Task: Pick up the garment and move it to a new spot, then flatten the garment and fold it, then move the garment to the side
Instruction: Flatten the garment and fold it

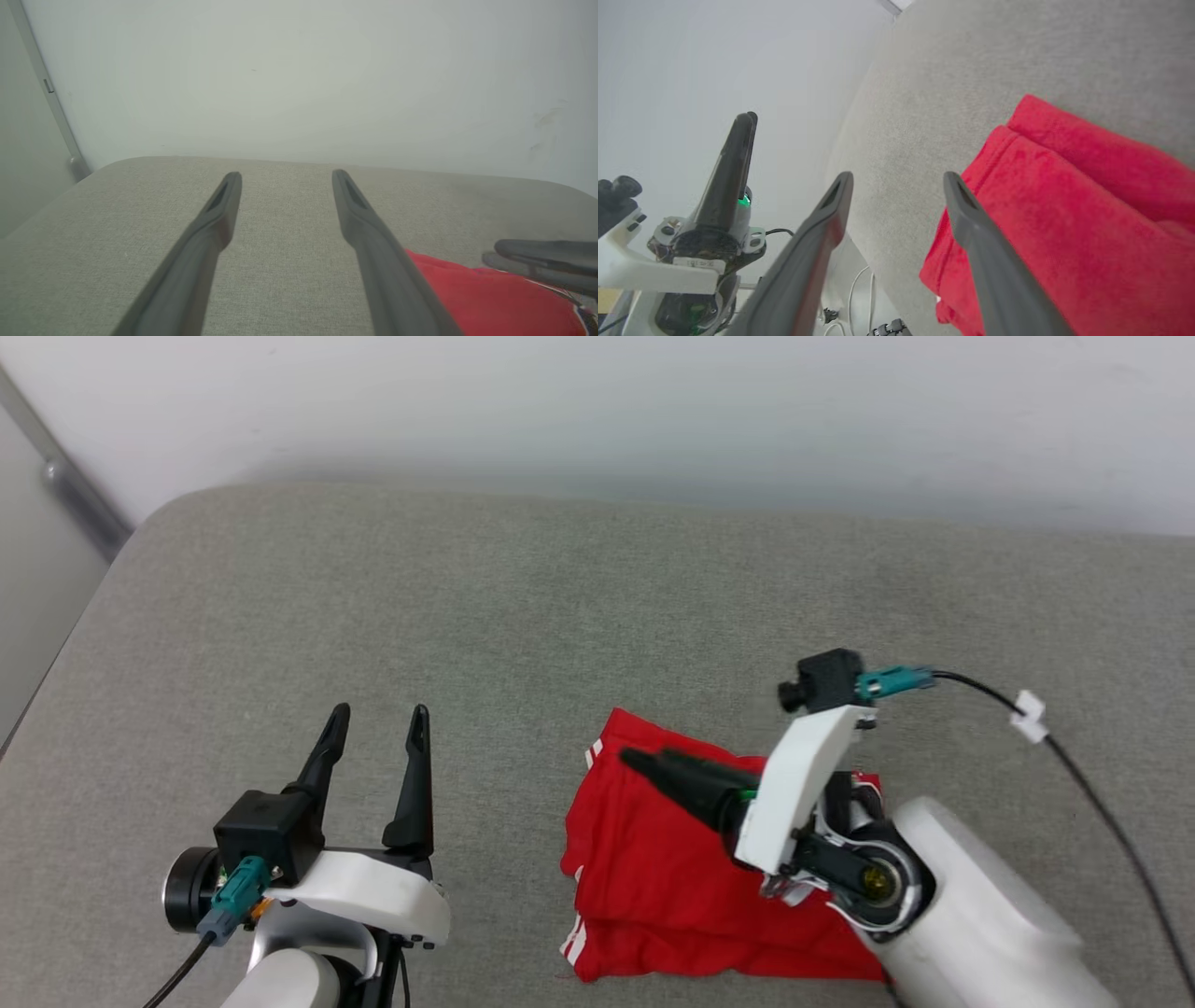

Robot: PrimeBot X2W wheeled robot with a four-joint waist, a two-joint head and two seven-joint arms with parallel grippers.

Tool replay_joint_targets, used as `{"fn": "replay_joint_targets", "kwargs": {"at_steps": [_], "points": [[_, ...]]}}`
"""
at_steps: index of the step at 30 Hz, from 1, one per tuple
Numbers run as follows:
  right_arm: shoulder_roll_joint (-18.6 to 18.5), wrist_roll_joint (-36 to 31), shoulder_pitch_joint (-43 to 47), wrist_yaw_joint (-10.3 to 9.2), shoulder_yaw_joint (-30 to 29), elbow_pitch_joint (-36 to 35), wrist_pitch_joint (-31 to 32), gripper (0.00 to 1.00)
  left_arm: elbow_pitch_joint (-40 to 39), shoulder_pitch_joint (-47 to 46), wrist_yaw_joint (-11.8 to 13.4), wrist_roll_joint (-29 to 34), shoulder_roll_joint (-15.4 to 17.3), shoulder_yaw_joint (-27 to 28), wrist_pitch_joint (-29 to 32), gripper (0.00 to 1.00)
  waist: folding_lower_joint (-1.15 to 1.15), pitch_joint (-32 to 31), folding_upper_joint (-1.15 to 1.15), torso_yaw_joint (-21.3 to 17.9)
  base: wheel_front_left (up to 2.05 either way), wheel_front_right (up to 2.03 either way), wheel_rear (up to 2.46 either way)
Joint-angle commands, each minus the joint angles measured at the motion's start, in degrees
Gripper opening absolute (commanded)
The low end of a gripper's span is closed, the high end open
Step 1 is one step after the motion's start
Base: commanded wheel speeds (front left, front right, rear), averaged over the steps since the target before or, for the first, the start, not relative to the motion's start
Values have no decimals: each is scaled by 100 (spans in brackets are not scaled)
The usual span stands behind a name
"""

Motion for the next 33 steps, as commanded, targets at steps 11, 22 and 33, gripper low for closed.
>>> {"fn": "replay_joint_targets", "kwargs": {"at_steps": [11,22,33], "points": [[-1263,-3080,241,-1,-377,96,-2013,100,107,232,112,-101,11,133,-123,100,0,-260,0,-493,0,0,0],[-901,-4989,1533,-1,-2826,-1014,-2926,100,184,534,230,-169,128,351,-230,100,0,-522,0,-721,0,0,0],[50,-5803,3236,-1,-3501,-3140,-2145,100,283,832,254,-133,175,297,-267,100,0,-728,0,-795,0,0,0]]}}
